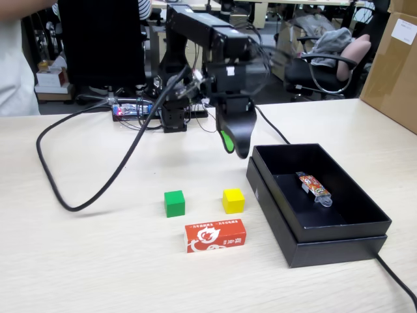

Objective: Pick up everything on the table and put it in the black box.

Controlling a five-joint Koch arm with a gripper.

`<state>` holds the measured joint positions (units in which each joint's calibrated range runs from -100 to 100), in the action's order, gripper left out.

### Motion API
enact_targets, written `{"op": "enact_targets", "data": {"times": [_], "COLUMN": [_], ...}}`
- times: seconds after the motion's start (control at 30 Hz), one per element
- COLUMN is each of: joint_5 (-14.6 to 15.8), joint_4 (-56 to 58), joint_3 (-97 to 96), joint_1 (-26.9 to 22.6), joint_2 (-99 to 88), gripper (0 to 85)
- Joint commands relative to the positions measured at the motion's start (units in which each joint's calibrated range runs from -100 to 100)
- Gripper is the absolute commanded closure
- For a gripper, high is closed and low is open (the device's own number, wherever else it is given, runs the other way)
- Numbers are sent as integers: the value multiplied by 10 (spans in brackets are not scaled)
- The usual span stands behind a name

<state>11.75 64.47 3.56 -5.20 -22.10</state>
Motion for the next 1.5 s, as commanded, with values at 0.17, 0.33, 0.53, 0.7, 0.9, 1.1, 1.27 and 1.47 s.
{"op": "enact_targets", "data": {"times": [0.17,0.33,0.53,0.7,0.9,1.1,1.27,1.47], "joint_5": [-1,-2,-9,-15,-17,-17,-19,-21], "joint_4": [19,19,19,19,19,17,17,17], "joint_3": [121,167,207,233,242,248,235,212], "joint_1": [9,8,6,6,6,10,10,9], "joint_2": [154,237,296,321,335,340,343,296], "gripper": [383,386,423,427,552,741,742,833]}}
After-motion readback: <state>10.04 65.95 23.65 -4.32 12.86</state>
